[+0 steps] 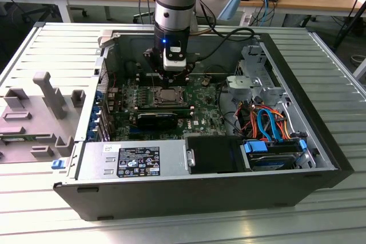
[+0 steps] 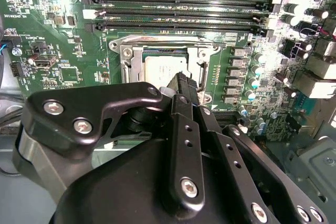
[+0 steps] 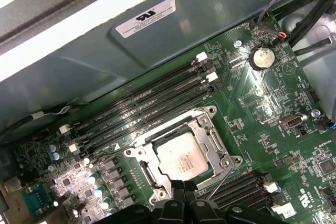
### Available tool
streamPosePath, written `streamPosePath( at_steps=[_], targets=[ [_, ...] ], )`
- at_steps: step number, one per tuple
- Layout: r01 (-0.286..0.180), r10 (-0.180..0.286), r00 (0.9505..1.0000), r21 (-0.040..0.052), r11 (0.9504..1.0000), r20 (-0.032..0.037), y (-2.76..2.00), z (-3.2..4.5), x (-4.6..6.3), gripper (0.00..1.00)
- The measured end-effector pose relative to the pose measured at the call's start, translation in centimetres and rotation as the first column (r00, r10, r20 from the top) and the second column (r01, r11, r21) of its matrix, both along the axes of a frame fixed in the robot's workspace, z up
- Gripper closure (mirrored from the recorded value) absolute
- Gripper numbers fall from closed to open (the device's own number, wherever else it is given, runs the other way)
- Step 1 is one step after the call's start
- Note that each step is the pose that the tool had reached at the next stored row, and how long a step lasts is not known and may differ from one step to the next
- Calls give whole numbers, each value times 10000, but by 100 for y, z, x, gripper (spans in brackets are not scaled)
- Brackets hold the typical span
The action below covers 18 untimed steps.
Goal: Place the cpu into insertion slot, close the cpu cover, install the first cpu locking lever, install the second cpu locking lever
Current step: 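Install the first cpu locking lever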
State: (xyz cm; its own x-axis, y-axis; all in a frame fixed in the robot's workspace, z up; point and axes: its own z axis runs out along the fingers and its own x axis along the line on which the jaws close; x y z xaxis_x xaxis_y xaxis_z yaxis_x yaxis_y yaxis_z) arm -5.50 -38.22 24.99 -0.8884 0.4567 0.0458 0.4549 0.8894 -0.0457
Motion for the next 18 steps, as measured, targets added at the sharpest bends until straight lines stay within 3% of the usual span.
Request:
streamPosePath(
  at_steps=[18],
  targets=[
    [-390,390,9992,0,9992,0,0,0,0,89]
  ],
)
